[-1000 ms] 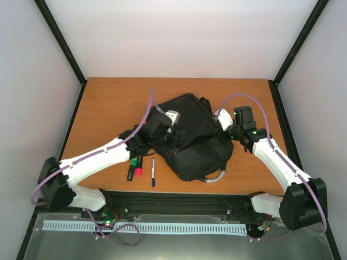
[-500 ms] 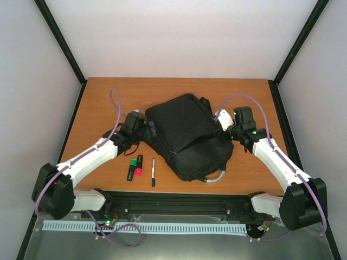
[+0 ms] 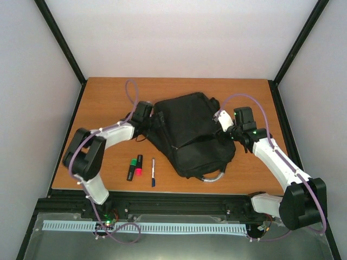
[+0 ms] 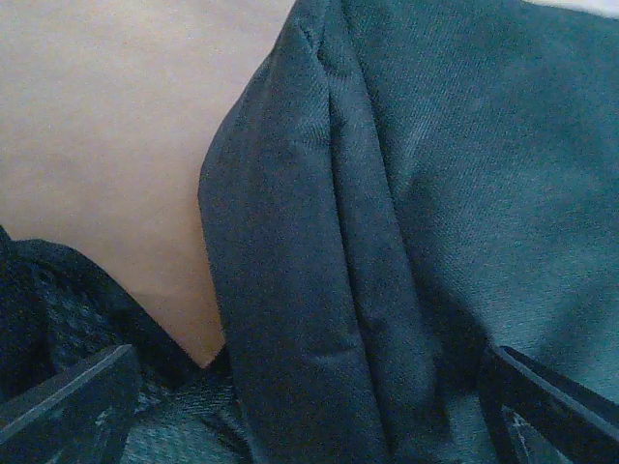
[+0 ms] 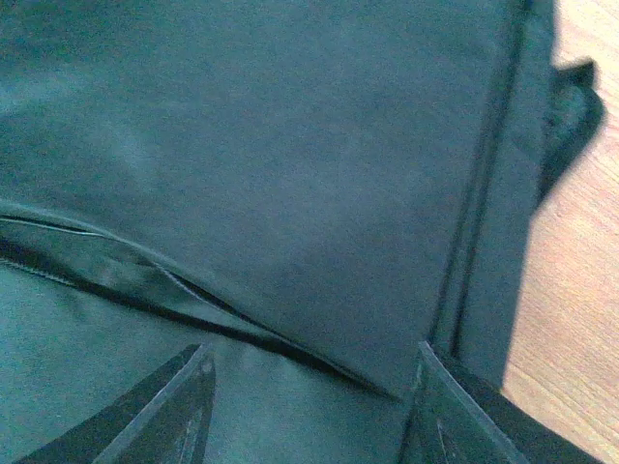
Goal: Pack the student bag
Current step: Adjust the student bag at the center of the board.
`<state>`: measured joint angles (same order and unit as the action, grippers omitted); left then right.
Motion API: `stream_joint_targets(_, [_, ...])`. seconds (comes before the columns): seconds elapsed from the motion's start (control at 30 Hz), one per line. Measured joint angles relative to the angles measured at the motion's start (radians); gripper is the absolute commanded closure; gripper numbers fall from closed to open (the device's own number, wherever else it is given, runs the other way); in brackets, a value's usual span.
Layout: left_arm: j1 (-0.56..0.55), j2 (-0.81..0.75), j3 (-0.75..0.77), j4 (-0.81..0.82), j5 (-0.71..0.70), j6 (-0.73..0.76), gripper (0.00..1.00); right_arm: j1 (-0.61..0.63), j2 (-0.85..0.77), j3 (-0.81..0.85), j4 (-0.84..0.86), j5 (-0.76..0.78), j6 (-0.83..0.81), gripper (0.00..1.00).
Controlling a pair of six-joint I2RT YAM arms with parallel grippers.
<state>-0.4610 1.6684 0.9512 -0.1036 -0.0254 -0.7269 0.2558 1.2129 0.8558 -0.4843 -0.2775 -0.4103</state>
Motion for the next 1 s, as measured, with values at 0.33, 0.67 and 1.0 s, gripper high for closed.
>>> stream_joint_targets(0.33, [-0.008, 0.348, 0.387, 0.093, 0.281, 0.097, 0.06, -0.015, 0.0, 0.0, -0.003, -0.016, 0.005, 0.43])
stream_joint_targets(0.67, [-0.101, 0.553, 0.711, 0.014, 0.361, 0.163, 0.08, -0.048, 0.015, 0.0, -0.006, -0.019, 0.008, 0.43])
stream_joint_targets(1.0, [-0.196, 0.492, 0.74, -0.142, 0.278, 0.228, 0.0, -0.069, 0.015, 0.0, -0.007, -0.032, 0.008, 0.37])
